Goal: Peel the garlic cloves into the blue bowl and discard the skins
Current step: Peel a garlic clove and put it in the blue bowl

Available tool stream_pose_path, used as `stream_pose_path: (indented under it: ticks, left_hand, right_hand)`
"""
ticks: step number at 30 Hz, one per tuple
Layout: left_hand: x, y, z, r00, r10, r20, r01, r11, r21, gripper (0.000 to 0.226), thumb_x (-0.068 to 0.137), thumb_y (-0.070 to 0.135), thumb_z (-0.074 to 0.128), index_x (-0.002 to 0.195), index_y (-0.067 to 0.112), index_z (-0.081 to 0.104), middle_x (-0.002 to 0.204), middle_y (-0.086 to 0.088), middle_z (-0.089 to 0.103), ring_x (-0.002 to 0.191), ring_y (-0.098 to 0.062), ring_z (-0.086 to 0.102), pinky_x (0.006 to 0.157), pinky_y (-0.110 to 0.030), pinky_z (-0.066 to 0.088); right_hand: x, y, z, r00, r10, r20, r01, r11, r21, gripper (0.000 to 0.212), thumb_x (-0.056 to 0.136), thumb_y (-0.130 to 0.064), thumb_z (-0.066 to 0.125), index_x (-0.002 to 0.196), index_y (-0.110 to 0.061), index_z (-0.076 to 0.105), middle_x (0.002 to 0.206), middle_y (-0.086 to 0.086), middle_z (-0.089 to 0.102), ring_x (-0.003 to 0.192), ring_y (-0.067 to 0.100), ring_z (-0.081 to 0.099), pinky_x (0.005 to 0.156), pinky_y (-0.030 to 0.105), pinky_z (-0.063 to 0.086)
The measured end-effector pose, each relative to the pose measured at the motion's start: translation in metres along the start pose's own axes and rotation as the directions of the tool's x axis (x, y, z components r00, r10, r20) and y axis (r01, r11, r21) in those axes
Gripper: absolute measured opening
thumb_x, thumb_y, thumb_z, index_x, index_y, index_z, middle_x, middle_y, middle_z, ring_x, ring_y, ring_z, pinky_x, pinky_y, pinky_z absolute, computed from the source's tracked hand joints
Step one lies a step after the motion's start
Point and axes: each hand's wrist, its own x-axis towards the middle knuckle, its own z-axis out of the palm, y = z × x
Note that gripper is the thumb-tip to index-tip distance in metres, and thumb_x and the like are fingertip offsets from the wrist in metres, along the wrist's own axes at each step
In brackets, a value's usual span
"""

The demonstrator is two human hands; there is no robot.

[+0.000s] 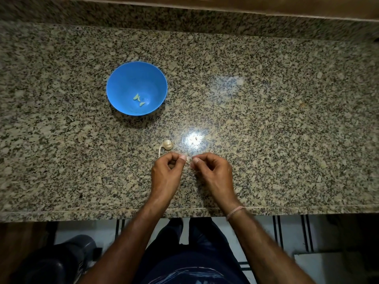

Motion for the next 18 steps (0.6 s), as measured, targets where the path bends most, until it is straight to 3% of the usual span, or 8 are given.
stream_pose_path:
  ticks: [2, 3, 7, 10, 13, 15, 18]
  left_hand:
    - [0.0, 0.0, -0.001, 0.999, -0.04, -0.008, 0.04, 0.997, -0.062, 0.02, 0.099, 0.034, 0.066, 0.088, 0.02, 0.072, 0.078, 0.0, 0.067, 0.071, -0.013, 0.059, 0.068, -0.034, 0.05]
    - [0.0, -0.001, -0.002, 0.998, -0.056, -0.008, 0.055, 0.994, -0.092, 0.019, 0.099, 0.035, 0.067, 0.089, 0.02, 0.074, 0.079, -0.001, 0.069, 0.074, -0.015, 0.061, 0.07, -0.037, 0.053]
    - [-0.001, 0.002, -0.002, 0.996, -0.085, 0.007, 0.085, 0.987, -0.134, 0.015, 0.099, 0.033, 0.068, 0.096, 0.021, 0.077, 0.088, -0.001, 0.075, 0.088, -0.021, 0.072, 0.083, -0.039, 0.061]
    - [-0.001, 0.001, -0.002, 0.999, -0.05, 0.009, 0.05, 0.998, -0.023, 0.011, 0.102, 0.022, 0.064, 0.105, 0.023, 0.075, 0.099, 0.003, 0.075, 0.09, -0.013, 0.071, 0.079, -0.031, 0.059]
    - [-0.006, -0.001, -0.006, 0.994, 0.086, -0.072, -0.071, 0.979, 0.192, 0.019, 0.101, 0.013, 0.061, 0.111, 0.026, 0.068, 0.117, 0.009, 0.068, 0.091, 0.001, 0.064, 0.071, -0.021, 0.052]
    - [-0.009, -0.003, -0.009, 0.975, 0.197, -0.104, -0.159, 0.941, 0.298, 0.008, 0.102, 0.022, 0.062, 0.105, 0.026, 0.068, 0.119, 0.011, 0.062, 0.092, -0.001, 0.062, 0.068, -0.025, 0.051]
    - [-0.01, -0.009, -0.012, 0.942, 0.333, -0.039, -0.303, 0.896, 0.325, 0.023, 0.102, 0.023, 0.063, 0.123, 0.029, 0.07, 0.135, 0.01, 0.053, 0.116, -0.007, 0.055, 0.076, -0.026, 0.054]
  right_hand:
    - [0.001, 0.005, 0.0, 0.971, -0.239, -0.022, 0.215, 0.905, -0.366, 0.018, 0.096, -0.011, 0.071, 0.108, -0.022, 0.079, 0.116, -0.01, 0.068, 0.109, 0.009, 0.063, 0.089, 0.027, 0.057]
    - [0.002, 0.005, 0.0, 0.959, -0.282, -0.01, 0.255, 0.882, -0.396, 0.021, 0.097, -0.011, 0.07, 0.111, -0.023, 0.078, 0.119, -0.01, 0.065, 0.112, 0.009, 0.06, 0.09, 0.026, 0.054]
    - [0.004, -0.008, 0.002, 0.994, -0.051, 0.092, 0.059, 0.994, -0.087, 0.015, 0.095, -0.022, 0.077, 0.109, -0.018, 0.077, 0.107, -0.009, 0.075, 0.101, 0.007, 0.07, 0.092, 0.033, 0.06]
    - [0.003, -0.01, 0.004, 0.998, -0.034, 0.058, 0.037, 0.998, -0.059, 0.009, 0.093, -0.02, 0.078, 0.099, -0.014, 0.077, 0.096, -0.005, 0.077, 0.093, 0.008, 0.072, 0.087, 0.029, 0.061]
    - [0.002, -0.01, 0.002, 0.999, -0.033, 0.022, 0.034, 0.998, -0.045, 0.006, 0.093, -0.018, 0.077, 0.096, -0.013, 0.077, 0.091, -0.004, 0.077, 0.087, 0.005, 0.072, 0.081, 0.019, 0.058]
    - [0.002, -0.01, -0.001, 0.999, -0.036, 0.033, 0.038, 0.998, -0.054, 0.007, 0.093, -0.018, 0.077, 0.096, -0.011, 0.077, 0.09, -0.003, 0.076, 0.085, 0.004, 0.071, 0.078, 0.016, 0.056]
    - [0.0, -0.012, 0.002, 0.996, -0.044, 0.08, 0.05, 0.996, -0.075, 0.008, 0.093, -0.019, 0.077, 0.096, -0.011, 0.077, 0.09, -0.003, 0.077, 0.086, 0.005, 0.072, 0.08, 0.018, 0.057]
